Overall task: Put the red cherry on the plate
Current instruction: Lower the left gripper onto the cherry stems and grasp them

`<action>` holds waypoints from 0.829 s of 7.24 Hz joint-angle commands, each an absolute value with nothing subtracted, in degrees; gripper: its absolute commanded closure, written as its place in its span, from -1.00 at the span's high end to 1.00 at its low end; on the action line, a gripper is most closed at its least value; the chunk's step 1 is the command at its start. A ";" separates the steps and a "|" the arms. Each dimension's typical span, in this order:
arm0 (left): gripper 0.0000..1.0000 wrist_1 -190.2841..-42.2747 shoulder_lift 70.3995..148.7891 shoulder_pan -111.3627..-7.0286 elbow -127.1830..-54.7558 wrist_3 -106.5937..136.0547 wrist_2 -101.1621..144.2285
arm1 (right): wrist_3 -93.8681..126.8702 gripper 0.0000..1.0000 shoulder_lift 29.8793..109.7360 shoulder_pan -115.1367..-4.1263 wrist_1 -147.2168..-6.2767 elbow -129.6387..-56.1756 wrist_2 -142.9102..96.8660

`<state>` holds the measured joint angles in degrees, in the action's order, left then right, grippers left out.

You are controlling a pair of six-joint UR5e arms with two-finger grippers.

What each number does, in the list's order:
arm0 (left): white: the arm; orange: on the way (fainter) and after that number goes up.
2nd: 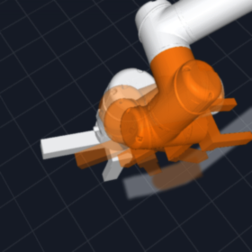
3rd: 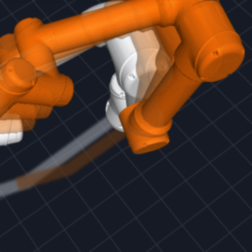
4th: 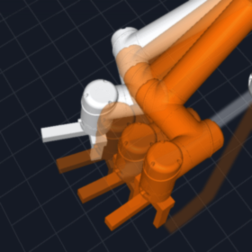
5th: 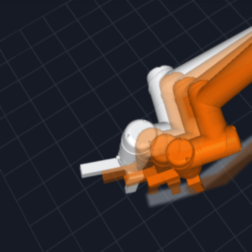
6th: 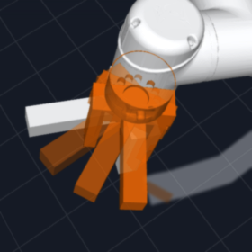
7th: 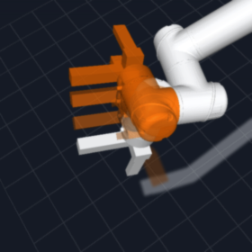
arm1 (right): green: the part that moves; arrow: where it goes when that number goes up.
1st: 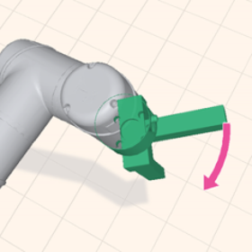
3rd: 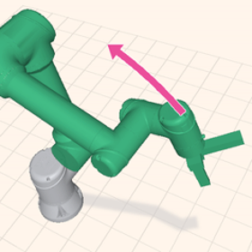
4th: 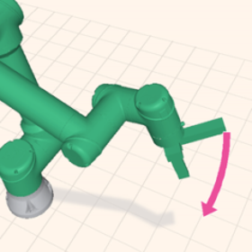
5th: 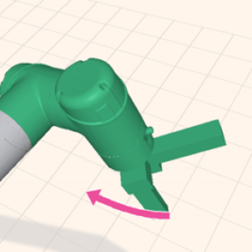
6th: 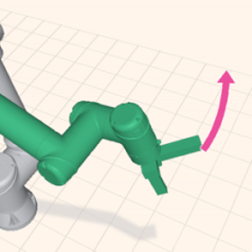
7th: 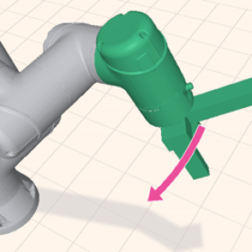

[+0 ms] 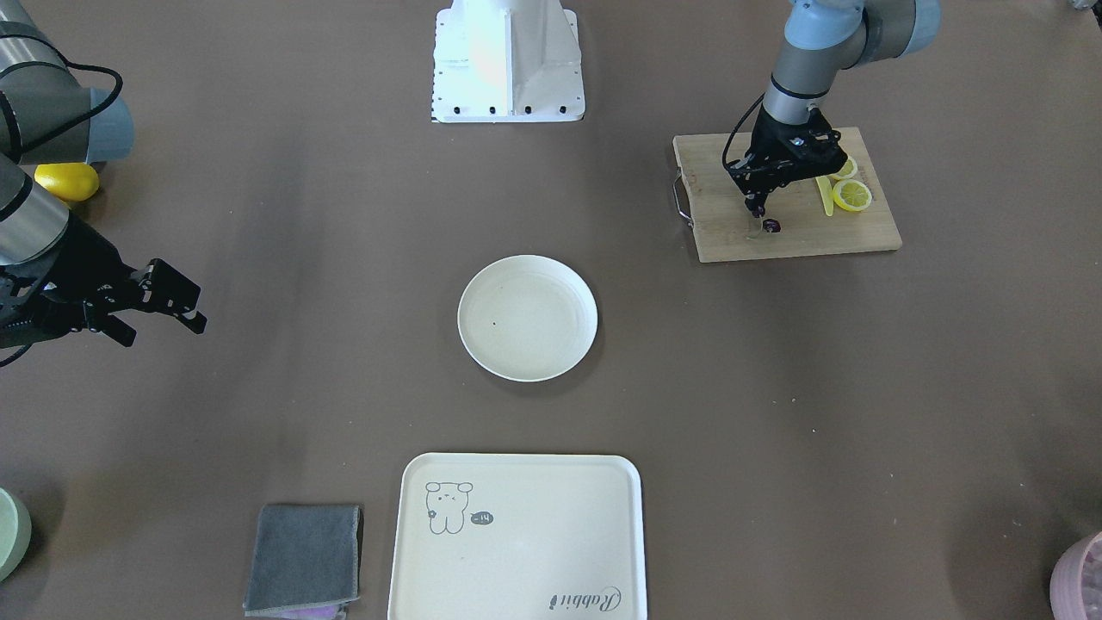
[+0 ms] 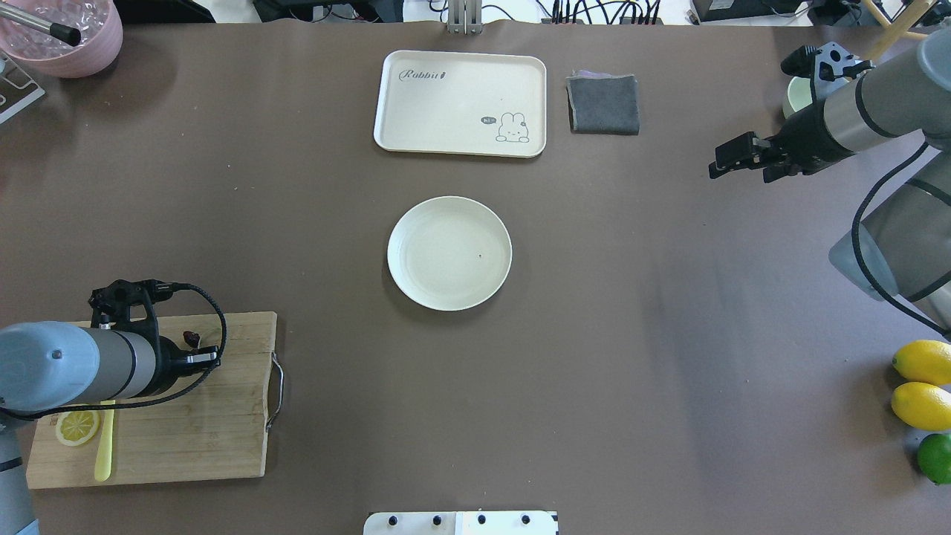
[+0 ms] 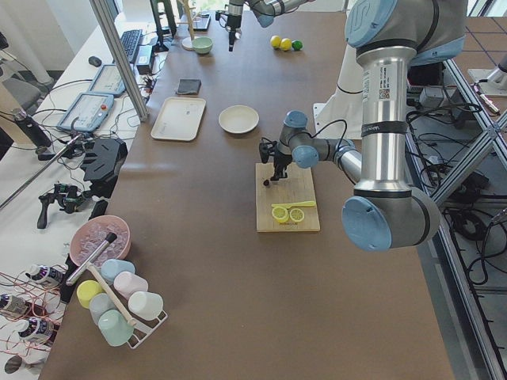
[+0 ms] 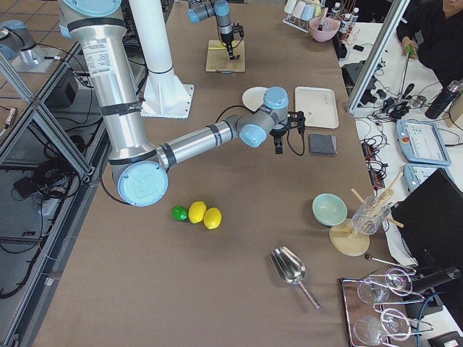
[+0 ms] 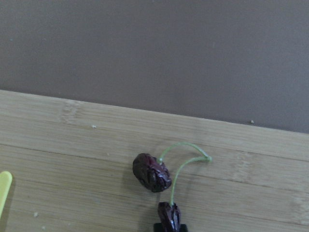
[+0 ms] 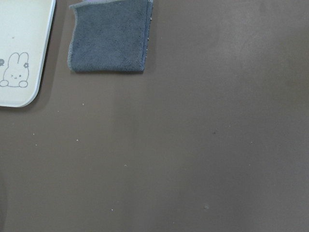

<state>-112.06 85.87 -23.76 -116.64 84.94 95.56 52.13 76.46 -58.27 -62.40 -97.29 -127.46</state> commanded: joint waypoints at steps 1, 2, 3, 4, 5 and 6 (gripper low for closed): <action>-1.00 -111.97 85.35 -26.70 -118.64 84.64 96.06 | 52.12 1.00 76.46 -58.27 -62.40 -97.29 -127.53; -1.00 -111.80 85.25 -29.33 -120.04 84.55 96.06 | 52.12 1.00 76.46 -58.27 -62.40 -97.29 -127.79; -1.00 -111.80 86.30 -29.96 -120.23 84.64 96.06 | 52.12 1.00 76.46 -58.36 -62.40 -97.29 -128.05; -1.00 -111.71 88.92 -30.14 -119.63 84.64 96.06 | 52.12 1.00 76.46 -58.36 -62.40 -97.29 -128.14; -1.00 -110.49 92.95 -30.32 -118.49 84.64 95.72 | 52.12 1.00 76.46 -58.27 -62.40 -97.29 -128.32; -1.00 -105.52 100.12 -30.50 -117.52 84.73 95.63 | 52.12 1.00 76.46 -58.27 -62.40 -97.29 -128.32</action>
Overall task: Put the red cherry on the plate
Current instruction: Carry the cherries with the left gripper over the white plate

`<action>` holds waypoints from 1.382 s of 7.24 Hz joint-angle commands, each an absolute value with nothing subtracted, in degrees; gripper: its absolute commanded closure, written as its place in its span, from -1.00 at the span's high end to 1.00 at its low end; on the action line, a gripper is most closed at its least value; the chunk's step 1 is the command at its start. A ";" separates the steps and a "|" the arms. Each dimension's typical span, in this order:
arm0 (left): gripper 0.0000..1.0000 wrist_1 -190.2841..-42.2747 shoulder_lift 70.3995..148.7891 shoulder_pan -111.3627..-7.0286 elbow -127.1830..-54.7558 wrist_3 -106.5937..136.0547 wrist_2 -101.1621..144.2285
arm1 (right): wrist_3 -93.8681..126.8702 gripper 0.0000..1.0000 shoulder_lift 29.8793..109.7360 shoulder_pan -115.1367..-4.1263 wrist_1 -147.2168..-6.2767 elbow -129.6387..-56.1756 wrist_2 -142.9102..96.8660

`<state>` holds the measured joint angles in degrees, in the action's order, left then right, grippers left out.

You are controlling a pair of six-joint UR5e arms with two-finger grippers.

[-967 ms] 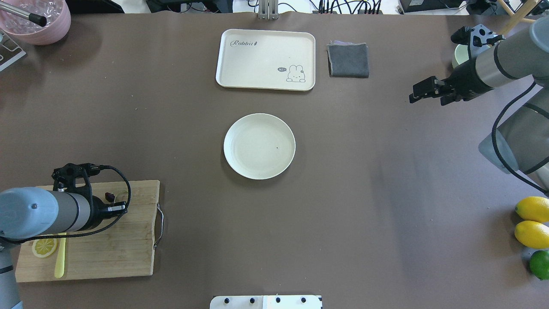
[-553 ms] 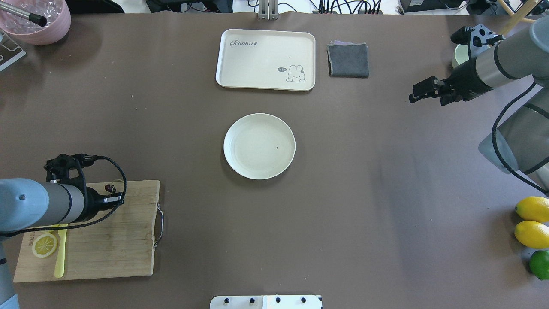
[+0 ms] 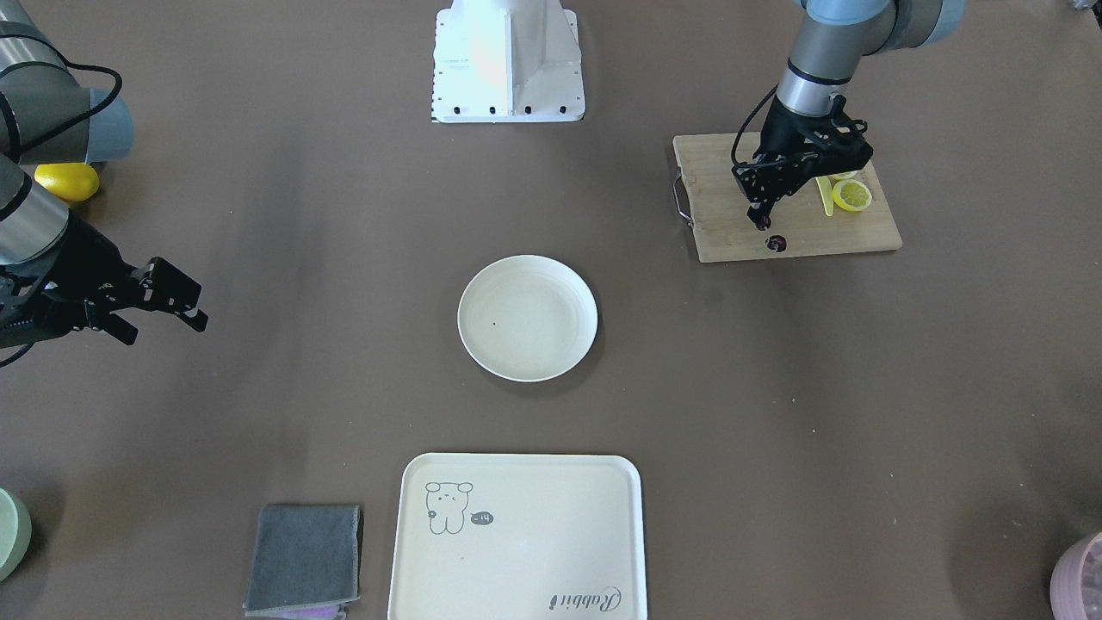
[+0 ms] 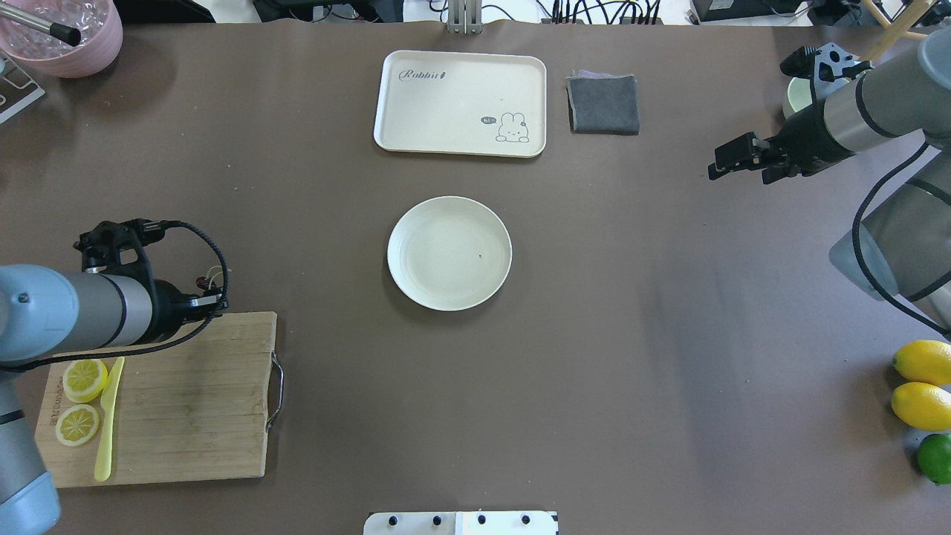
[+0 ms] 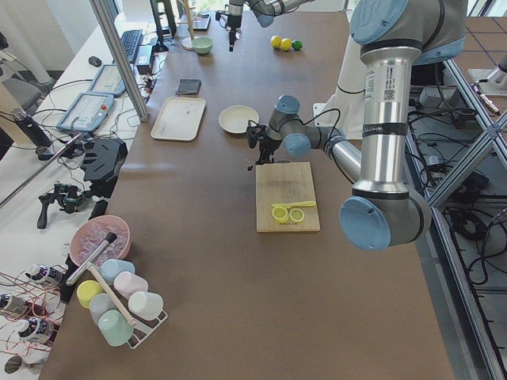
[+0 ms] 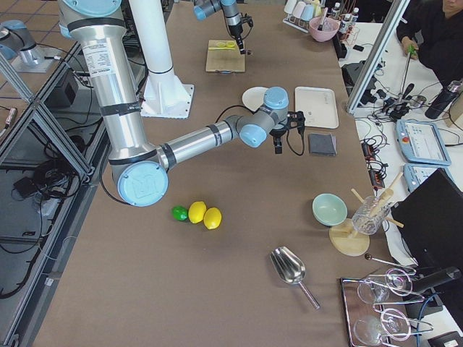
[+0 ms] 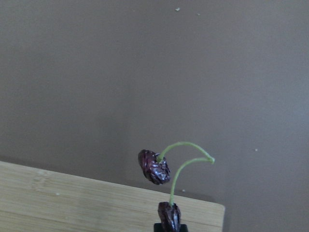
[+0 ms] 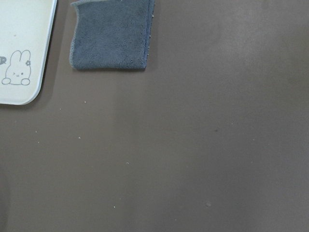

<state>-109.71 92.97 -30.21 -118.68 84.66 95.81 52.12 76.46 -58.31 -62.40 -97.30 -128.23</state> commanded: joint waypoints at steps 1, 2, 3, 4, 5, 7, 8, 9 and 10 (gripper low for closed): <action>-1.00 -96.16 112.20 -30.32 -114.81 84.90 95.54 | 52.12 1.00 76.46 -58.27 -62.40 -97.12 -128.32; -1.00 -89.80 120.50 -29.63 -111.39 85.08 95.36 | 52.12 1.00 76.46 -58.18 -62.40 -97.21 -128.32; -1.00 -89.82 122.50 -27.79 -109.27 85.08 92.66 | 52.21 1.00 76.46 -58.18 -62.40 -97.21 -128.32; -1.00 -90.61 123.65 -26.03 -107.51 85.17 90.64 | 52.12 1.00 76.46 -58.27 -62.40 -97.12 -128.32; -1.00 -94.27 127.32 -25.93 -102.36 85.25 89.75 | 52.21 1.00 76.46 -58.18 -62.40 -97.21 -128.32; -1.00 -100.17 131.04 -25.40 -94.94 85.25 89.65 | 52.47 1.00 76.38 -58.18 -62.40 -97.21 -128.32; -1.00 -101.15 131.04 -24.62 -93.62 85.17 88.60 | 52.47 1.00 76.29 -58.10 -62.49 -97.03 -128.23; -1.00 -103.25 131.31 -23.65 -92.04 85.25 86.33 | 52.21 1.00 76.29 -58.10 -62.49 -96.77 -128.32; -1.00 -104.75 131.74 -23.64 -91.33 85.08 86.13 | 52.21 1.00 76.20 -58.10 -62.58 -96.85 -128.23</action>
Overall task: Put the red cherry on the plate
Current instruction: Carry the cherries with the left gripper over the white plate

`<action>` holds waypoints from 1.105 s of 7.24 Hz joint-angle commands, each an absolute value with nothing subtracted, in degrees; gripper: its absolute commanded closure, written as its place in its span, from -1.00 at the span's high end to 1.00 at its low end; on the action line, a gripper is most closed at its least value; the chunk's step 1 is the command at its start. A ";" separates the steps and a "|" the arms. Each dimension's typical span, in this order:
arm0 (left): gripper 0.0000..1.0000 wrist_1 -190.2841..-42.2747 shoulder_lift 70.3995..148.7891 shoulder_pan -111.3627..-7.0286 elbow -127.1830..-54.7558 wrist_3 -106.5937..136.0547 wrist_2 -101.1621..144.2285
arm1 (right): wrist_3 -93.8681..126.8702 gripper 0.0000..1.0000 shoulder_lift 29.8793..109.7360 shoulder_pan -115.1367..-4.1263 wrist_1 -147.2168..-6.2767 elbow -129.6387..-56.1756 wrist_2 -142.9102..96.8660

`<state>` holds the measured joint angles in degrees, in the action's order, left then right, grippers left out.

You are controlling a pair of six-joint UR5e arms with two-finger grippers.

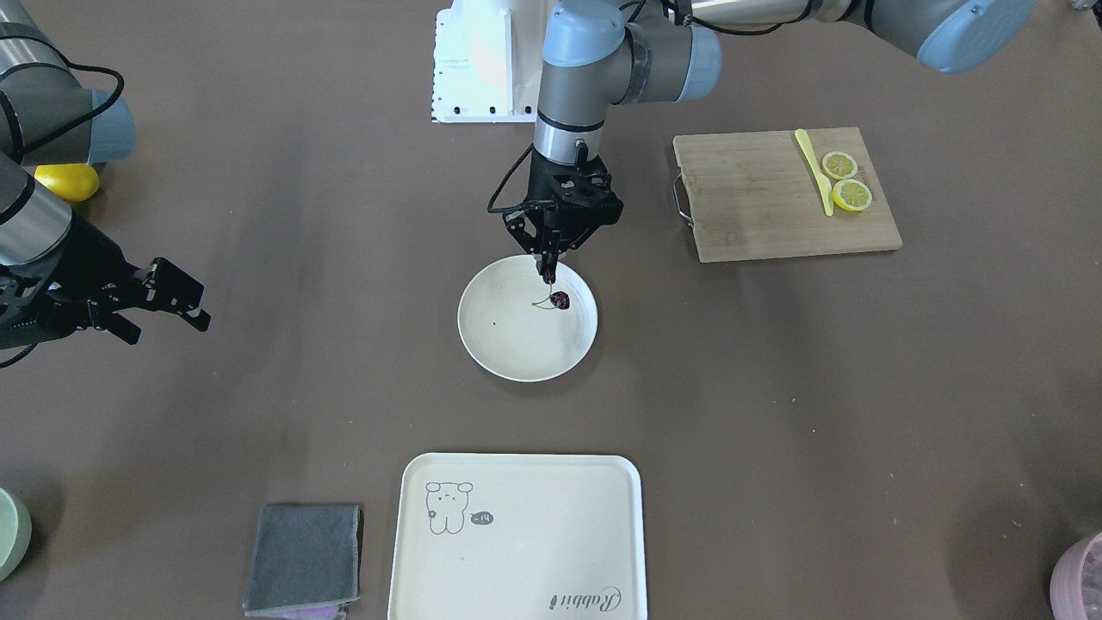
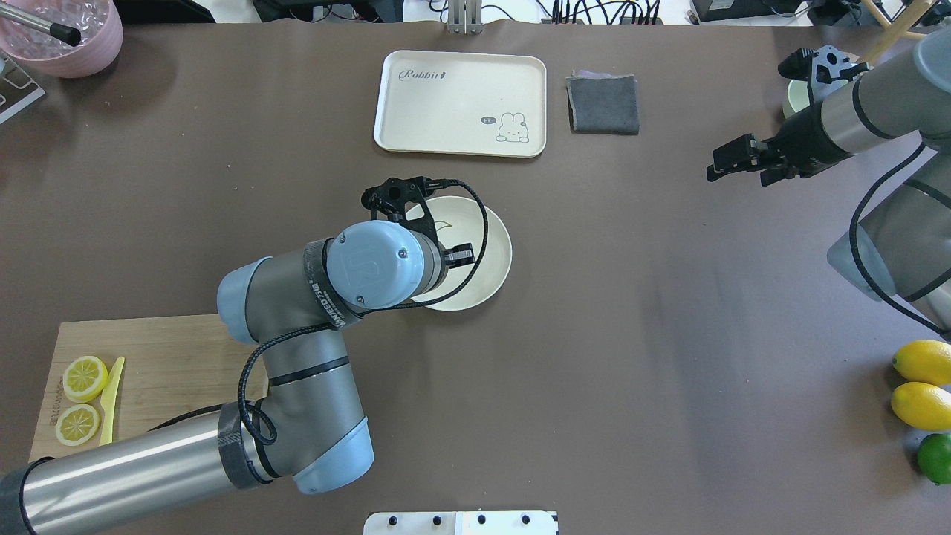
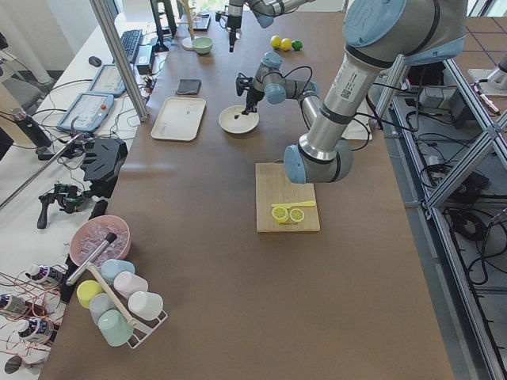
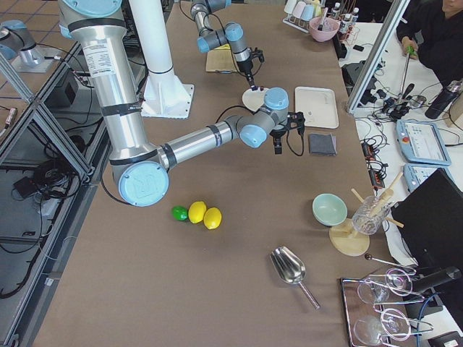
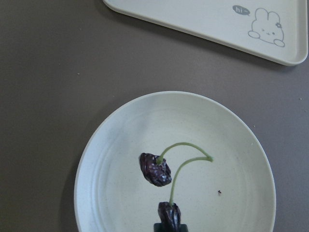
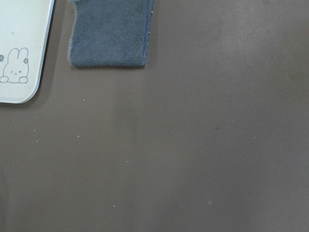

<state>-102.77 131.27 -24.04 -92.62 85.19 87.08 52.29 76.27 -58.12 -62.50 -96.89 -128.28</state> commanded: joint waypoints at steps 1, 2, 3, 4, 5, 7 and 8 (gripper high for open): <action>-1.00 -104.85 132.44 -23.47 -89.58 85.08 86.13 | 52.21 1.00 76.11 -58.10 -62.67 -96.86 -128.23; -0.86 -104.85 132.80 -23.38 -88.86 85.08 86.13 | 52.21 1.00 76.20 -58.10 -62.58 -96.77 -128.23; -0.21 -104.85 132.80 -23.38 -88.68 85.25 86.05 | 52.21 1.00 76.29 -58.10 -62.58 -96.77 -128.23; 0.89 -104.77 132.72 -23.38 -88.68 85.25 86.04 | 52.21 1.00 76.20 -58.10 -62.67 -96.68 -128.32; 0.96 -104.85 132.02 -23.47 -90.16 87.26 84.65 | 52.21 1.00 76.20 -58.10 -62.67 -96.77 -128.41; 0.96 -104.50 130.00 -24.77 -93.76 87.45 82.44 | 52.12 1.00 76.11 -58.18 -63.02 -96.68 -129.46; 0.96 -105.29 126.60 -27.48 -97.00 85.01 82.96 | 52.03 1.00 76.29 -58.36 -63.10 -96.51 -129.64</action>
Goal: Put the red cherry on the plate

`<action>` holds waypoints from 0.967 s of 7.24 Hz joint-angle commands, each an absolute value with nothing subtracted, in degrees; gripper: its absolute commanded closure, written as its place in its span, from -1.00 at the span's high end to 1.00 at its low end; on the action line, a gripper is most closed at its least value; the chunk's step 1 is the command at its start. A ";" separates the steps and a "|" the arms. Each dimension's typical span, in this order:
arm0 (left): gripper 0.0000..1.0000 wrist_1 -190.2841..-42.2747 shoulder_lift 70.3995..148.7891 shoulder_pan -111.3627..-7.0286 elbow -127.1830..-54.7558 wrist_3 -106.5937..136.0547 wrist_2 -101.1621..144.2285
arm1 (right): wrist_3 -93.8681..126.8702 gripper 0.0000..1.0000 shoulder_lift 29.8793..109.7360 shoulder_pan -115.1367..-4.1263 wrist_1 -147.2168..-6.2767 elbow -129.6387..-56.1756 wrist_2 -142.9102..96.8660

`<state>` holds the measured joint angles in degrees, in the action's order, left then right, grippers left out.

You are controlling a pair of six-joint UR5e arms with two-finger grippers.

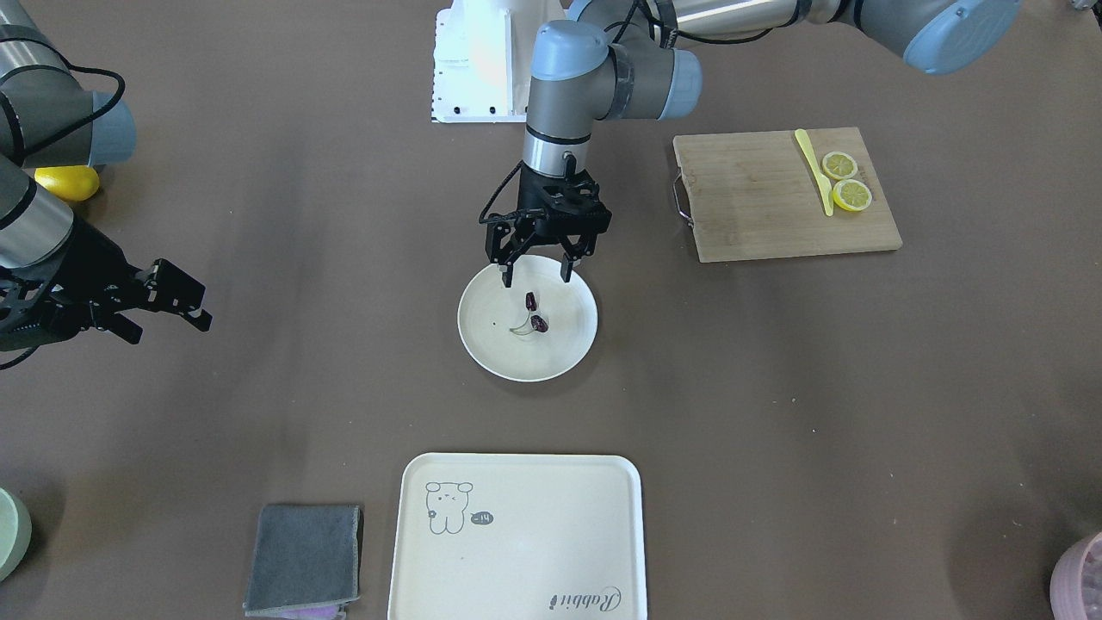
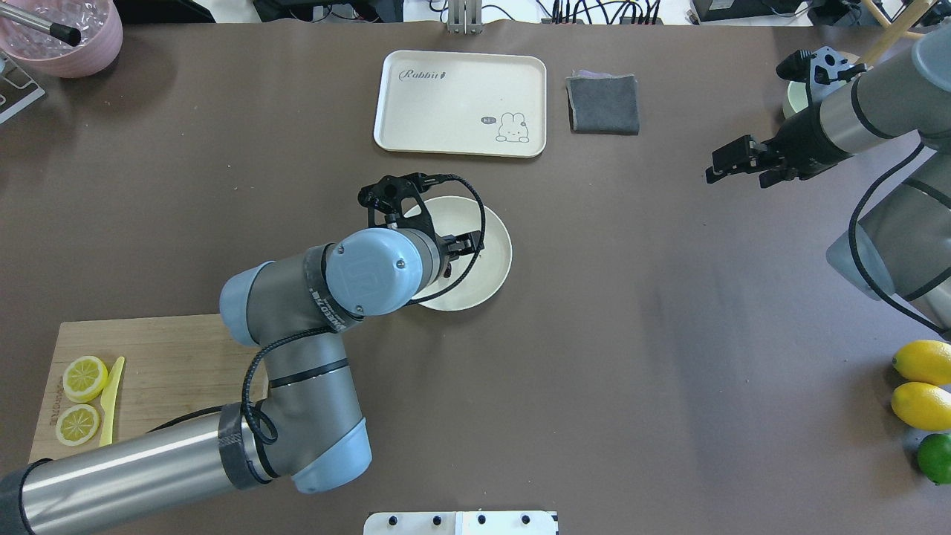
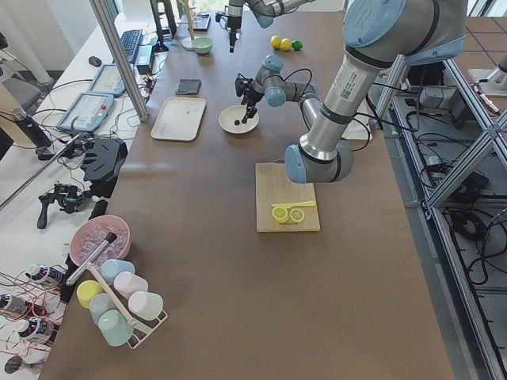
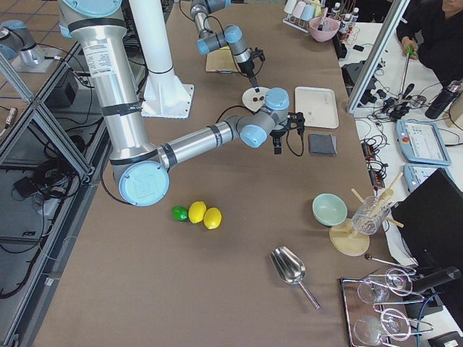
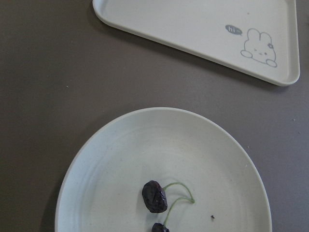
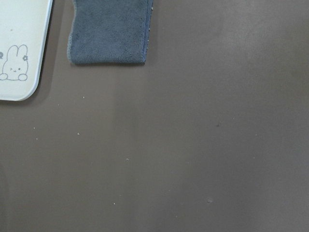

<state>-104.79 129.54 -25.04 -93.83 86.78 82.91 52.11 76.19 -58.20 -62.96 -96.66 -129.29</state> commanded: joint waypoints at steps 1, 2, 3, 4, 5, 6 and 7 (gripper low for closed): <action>0.96 -105.64 121.69 -30.64 -100.60 74.55 82.88 | 51.94 1.00 76.64 -59.40 -63.89 -96.24 -129.81; 0.96 -105.91 116.68 -34.76 -104.46 66.53 83.05 | 47.59 1.00 77.16 -61.07 -67.55 -96.24 -129.81; 0.96 -106.52 115.24 -39.07 -104.85 65.31 84.71 | 39.81 1.00 77.69 -63.00 -73.59 -96.07 -129.73; 0.96 -106.70 113.92 -43.64 -104.33 65.13 88.12 | 32.85 1.00 78.04 -65.98 -78.96 -95.98 -129.12; 0.96 -107.92 111.73 -46.64 -103.37 65.13 88.24 | 24.69 1.00 78.31 -70.27 -83.19 -94.41 -128.85; 0.96 -109.84 109.97 -49.98 -101.71 65.04 88.50 | 13.56 1.00 78.40 -75.71 -85.06 -90.22 -129.20; 0.96 -109.69 108.91 -53.75 -100.38 64.95 93.38 | 5.53 1.00 78.14 -80.55 -85.08 -85.83 -129.46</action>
